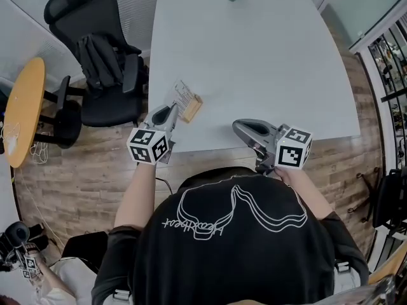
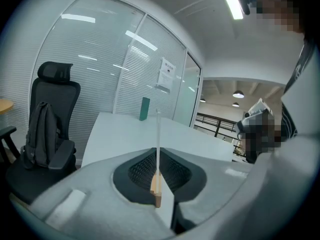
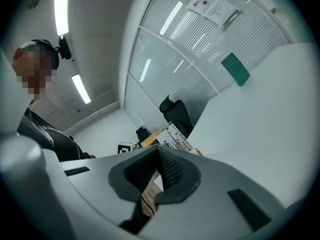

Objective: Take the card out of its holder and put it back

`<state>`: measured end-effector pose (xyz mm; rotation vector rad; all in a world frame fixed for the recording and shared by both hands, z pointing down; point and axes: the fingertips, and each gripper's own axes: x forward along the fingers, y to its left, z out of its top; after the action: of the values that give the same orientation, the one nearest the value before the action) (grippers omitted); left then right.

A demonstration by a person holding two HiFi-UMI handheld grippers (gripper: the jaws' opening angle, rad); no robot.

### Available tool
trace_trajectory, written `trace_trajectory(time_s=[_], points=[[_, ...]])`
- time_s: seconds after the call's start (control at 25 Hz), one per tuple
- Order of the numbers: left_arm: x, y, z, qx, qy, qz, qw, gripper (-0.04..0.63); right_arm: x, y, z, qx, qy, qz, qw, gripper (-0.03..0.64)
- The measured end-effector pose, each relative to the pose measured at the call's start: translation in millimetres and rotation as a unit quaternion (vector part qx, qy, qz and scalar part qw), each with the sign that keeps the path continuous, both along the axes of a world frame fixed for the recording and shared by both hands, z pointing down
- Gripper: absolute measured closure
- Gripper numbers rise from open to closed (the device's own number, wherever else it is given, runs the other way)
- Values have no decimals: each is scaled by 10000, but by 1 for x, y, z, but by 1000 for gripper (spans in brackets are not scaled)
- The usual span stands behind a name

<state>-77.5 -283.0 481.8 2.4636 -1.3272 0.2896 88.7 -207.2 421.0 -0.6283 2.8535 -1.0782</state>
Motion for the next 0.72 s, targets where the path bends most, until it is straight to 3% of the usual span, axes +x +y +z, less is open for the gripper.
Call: trace_trajectory(time_s=[0.12,0.32,0.72], points=[[-2,3,-14,65,162,-110,9998,571,2,-1,-6,128,-28,8,9999,607],[0,20,-41,51,482,-219,9986,571,9,2,-9,453,392,124,9981,607],[2,99,-99,-202,1173,-178,9927,571,-6,32,-37,623,255,258,9974,607]])
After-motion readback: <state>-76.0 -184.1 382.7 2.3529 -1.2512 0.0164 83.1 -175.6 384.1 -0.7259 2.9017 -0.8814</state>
